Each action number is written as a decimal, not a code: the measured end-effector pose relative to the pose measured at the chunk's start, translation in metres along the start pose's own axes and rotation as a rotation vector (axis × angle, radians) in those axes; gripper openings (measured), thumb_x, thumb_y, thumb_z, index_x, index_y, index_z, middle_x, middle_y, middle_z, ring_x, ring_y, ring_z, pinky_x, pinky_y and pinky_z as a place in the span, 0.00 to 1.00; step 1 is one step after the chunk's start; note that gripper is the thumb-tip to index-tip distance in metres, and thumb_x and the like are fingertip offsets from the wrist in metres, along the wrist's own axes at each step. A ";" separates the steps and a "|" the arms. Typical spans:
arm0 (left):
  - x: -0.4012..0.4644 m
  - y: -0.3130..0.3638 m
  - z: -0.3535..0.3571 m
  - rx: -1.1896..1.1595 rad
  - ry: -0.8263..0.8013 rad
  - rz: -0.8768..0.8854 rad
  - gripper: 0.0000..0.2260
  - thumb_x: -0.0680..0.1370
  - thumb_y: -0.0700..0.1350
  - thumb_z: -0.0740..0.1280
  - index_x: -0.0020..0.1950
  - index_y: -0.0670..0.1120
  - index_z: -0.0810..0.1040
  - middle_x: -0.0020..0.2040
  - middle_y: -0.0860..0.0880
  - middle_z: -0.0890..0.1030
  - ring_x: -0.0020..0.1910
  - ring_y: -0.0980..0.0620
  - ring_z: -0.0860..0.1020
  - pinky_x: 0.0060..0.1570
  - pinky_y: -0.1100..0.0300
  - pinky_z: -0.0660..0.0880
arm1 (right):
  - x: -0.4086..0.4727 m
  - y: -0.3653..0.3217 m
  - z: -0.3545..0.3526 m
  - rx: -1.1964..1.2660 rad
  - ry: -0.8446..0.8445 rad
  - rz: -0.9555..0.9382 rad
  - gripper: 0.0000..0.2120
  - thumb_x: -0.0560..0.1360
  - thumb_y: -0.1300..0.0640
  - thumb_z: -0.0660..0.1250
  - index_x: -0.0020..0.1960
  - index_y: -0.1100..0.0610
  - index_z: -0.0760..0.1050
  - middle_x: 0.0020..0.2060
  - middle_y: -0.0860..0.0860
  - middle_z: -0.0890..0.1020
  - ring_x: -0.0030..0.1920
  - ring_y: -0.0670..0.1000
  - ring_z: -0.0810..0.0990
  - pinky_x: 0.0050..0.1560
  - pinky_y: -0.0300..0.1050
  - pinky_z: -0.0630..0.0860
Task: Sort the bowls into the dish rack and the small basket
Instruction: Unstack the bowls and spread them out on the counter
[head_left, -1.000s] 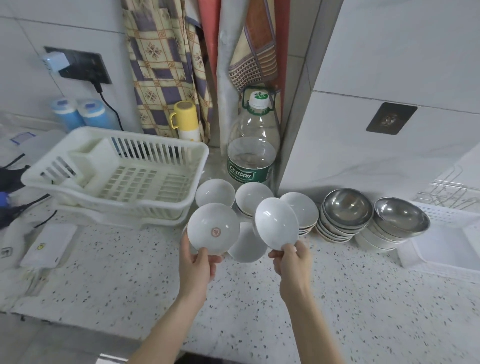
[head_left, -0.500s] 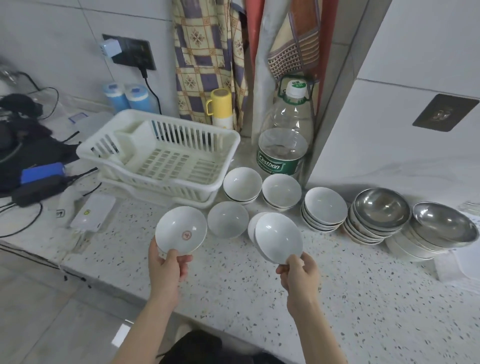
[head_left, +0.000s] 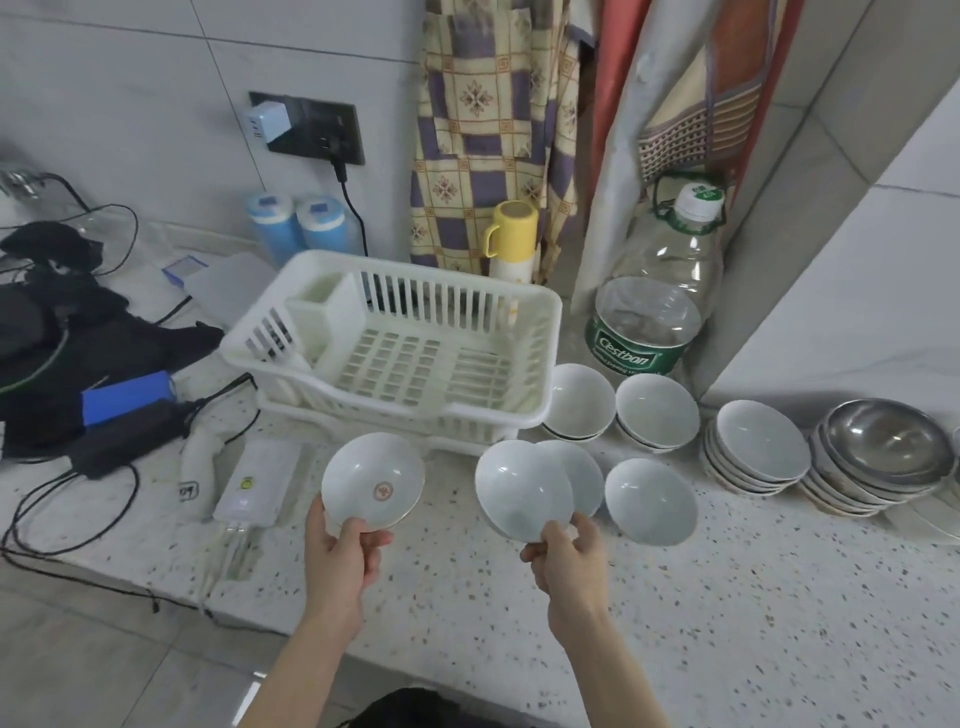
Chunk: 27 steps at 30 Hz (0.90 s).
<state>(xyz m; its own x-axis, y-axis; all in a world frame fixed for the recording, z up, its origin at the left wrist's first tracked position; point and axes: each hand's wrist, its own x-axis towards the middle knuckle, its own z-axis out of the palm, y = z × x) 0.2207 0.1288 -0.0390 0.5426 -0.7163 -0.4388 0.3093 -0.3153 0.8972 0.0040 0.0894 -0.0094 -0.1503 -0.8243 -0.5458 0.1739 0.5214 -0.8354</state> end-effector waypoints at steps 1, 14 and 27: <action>0.005 0.003 -0.007 0.007 -0.015 0.001 0.26 0.80 0.33 0.58 0.73 0.57 0.66 0.37 0.38 0.81 0.20 0.58 0.70 0.17 0.67 0.63 | -0.001 0.003 0.010 -0.001 -0.011 0.000 0.14 0.77 0.68 0.57 0.57 0.53 0.70 0.28 0.59 0.77 0.20 0.45 0.70 0.21 0.37 0.64; 0.043 0.003 -0.039 0.101 -0.197 -0.029 0.25 0.80 0.33 0.58 0.72 0.57 0.67 0.39 0.37 0.80 0.23 0.57 0.71 0.19 0.64 0.64 | -0.011 0.041 0.052 -0.283 0.041 0.071 0.21 0.76 0.66 0.56 0.66 0.51 0.68 0.27 0.54 0.82 0.21 0.41 0.74 0.22 0.35 0.68; 0.062 0.003 -0.035 0.099 -0.230 -0.065 0.26 0.81 0.34 0.59 0.66 0.66 0.66 0.36 0.38 0.81 0.23 0.57 0.73 0.20 0.63 0.65 | 0.003 0.045 0.073 -0.296 0.073 0.094 0.26 0.75 0.68 0.55 0.68 0.46 0.65 0.40 0.61 0.84 0.23 0.41 0.77 0.33 0.41 0.69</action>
<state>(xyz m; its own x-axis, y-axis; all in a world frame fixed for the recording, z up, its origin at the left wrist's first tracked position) 0.2830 0.1052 -0.0659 0.3284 -0.8119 -0.4827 0.2531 -0.4167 0.8731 0.0823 0.0948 -0.0437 -0.2183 -0.7568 -0.6162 -0.0987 0.6453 -0.7576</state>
